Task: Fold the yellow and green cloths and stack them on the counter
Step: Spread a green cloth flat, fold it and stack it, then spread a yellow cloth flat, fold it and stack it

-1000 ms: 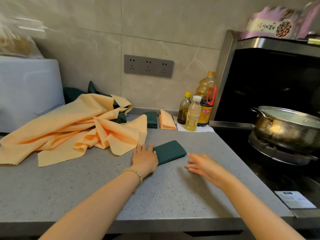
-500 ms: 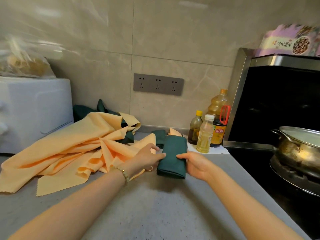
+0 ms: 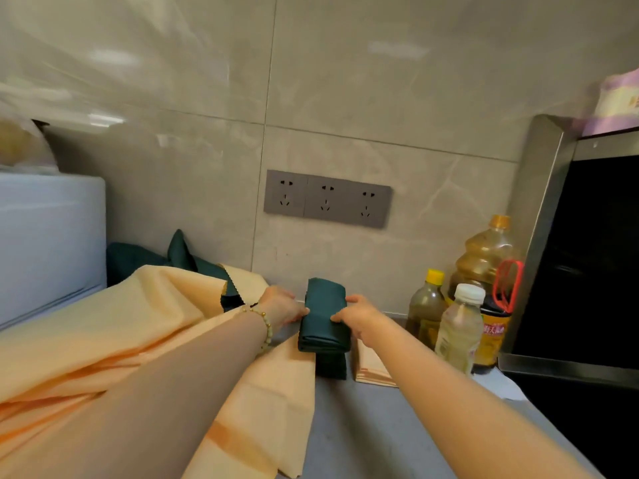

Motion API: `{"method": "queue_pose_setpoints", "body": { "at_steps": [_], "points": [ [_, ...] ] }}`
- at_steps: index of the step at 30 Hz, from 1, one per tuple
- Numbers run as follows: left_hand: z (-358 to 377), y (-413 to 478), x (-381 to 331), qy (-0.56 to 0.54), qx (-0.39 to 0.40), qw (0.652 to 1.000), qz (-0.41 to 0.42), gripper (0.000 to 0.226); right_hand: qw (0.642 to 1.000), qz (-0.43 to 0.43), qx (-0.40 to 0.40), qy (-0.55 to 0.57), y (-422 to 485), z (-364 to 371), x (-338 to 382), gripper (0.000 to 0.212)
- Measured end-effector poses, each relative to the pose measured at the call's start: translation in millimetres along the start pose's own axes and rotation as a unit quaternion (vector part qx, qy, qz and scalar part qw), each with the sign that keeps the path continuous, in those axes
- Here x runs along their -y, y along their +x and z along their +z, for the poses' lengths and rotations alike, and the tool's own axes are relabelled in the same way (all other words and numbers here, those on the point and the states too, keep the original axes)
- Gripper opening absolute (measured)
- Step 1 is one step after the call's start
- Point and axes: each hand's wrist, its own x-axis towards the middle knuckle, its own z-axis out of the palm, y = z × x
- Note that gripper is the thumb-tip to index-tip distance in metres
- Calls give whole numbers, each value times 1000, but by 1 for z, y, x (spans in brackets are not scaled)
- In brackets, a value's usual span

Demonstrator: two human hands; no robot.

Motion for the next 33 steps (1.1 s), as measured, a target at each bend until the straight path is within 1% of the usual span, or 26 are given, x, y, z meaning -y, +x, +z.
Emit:
{"method": "queue_pose_setpoints", "body": {
  "at_steps": [2,4,6,7,10,14,17,19,21,23,25,26,29,31,33],
  "points": [
    [6,9,13,53,1,999,9,31,999,19,10,-28,5,3,-8,64],
    [14,14,25,96,-19,995,11,41,997,24,19,-69,9,7,-20,59],
    [20,17,32,108,-48,993,6,61,995,15,5,-95,13,10,-29,61],
    [23,17,34,102,-57,993,3,68,995,11,-6,-99,15,12,-33,63],
    [25,19,39,81,-58,995,-1,70,995,-7,-13,-99,16,14,-34,64],
    [29,19,41,95,-42,995,-1,71,987,-47,-26,-155,14,11,-36,61],
    [32,14,39,112,-14,993,22,70,953,-151,-36,-261,6,8,-39,59],
    [32,9,38,141,6,989,44,61,932,-210,6,-296,-3,3,-40,54],
    [29,0,38,193,28,978,68,51,909,-226,73,-343,-11,-4,-43,56],
    [27,-6,42,241,61,965,78,49,865,-233,115,-429,-16,-12,-47,65],
    [27,-13,49,284,94,952,69,53,821,-241,119,-503,-21,-16,-50,67],
    [25,-16,53,303,99,945,66,53,810,-243,114,-521,-24,-16,-51,65],
    [23,-20,62,346,94,931,73,46,809,-245,94,-526,-24,-10,-54,59],
    [20,-22,66,367,83,922,95,38,809,-243,90,-527,-24,-7,-52,56],
    [15,-28,66,368,67,920,117,38,806,-237,87,-535,-24,-5,-49,54]
  ]
}}
